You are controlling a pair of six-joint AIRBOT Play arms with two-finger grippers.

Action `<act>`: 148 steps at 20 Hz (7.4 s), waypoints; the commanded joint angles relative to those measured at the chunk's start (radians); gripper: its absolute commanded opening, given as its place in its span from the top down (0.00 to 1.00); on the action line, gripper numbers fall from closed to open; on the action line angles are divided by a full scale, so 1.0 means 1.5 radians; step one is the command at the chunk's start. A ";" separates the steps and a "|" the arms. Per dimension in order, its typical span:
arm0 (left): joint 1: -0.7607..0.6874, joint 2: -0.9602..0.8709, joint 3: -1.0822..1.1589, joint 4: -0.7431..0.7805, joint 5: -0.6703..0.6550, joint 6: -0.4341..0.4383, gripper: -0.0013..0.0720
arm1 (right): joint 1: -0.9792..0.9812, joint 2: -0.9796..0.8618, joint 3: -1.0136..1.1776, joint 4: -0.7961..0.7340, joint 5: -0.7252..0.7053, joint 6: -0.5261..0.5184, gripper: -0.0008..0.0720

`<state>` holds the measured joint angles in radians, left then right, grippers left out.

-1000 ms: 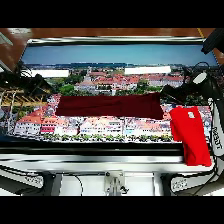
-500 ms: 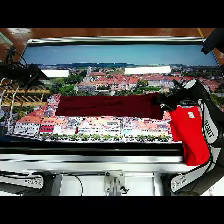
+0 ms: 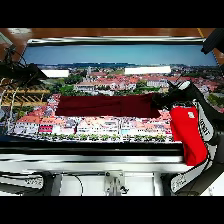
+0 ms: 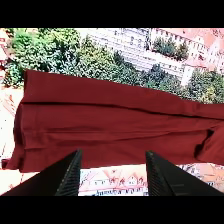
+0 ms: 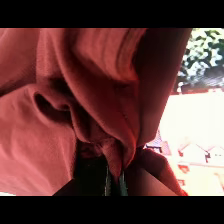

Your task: Fold the shirts.

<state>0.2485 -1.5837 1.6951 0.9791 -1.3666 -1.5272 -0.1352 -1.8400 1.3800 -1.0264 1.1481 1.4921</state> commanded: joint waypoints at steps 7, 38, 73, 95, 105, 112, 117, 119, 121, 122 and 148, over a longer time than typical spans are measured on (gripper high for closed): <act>-0.142 -0.023 -0.004 -0.025 0.010 0.028 0.76 | 0.001 0.256 0.002 0.030 0.071 -0.036 0.91; -0.391 -0.065 -0.008 -0.072 0.188 0.023 0.94 | 0.042 0.562 0.002 0.072 0.156 0.070 0.91; -0.008 0.475 -0.008 0.059 0.094 0.000 0.94 | 0.255 0.223 -0.195 -0.116 0.037 0.186 0.06; -0.008 0.456 -0.008 0.058 0.094 0.000 0.94 | 0.100 0.355 0.043 0.181 -0.026 0.051 0.91; -0.008 0.470 -0.008 0.058 0.094 0.001 0.94 | -0.184 0.446 0.135 0.087 0.159 0.178 0.91; -0.008 0.479 -0.008 0.058 0.067 0.028 0.94 | -0.225 0.446 0.135 0.016 0.139 0.190 0.91; -0.008 0.479 -0.008 0.058 0.067 0.028 0.94 | -0.224 0.424 0.135 0.105 0.048 0.185 0.91; -0.008 0.478 -0.008 0.058 0.067 0.027 0.94 | -0.224 0.410 0.135 0.096 0.052 0.190 0.91; -0.008 0.477 -0.008 0.058 0.067 0.027 0.94 | -0.224 0.396 0.135 0.023 0.082 0.209 0.91; -0.008 0.477 -0.008 0.058 0.067 0.027 0.94 | -0.224 0.389 0.135 -0.019 0.096 0.220 0.91; -0.008 0.467 -0.008 0.051 0.066 0.007 0.94 | -0.269 0.379 0.121 -0.361 0.254 0.096 0.91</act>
<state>0.2359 -0.8822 1.6836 1.0550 -1.2682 -1.5162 -0.5385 -1.2701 1.5623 -1.3342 1.3231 1.6207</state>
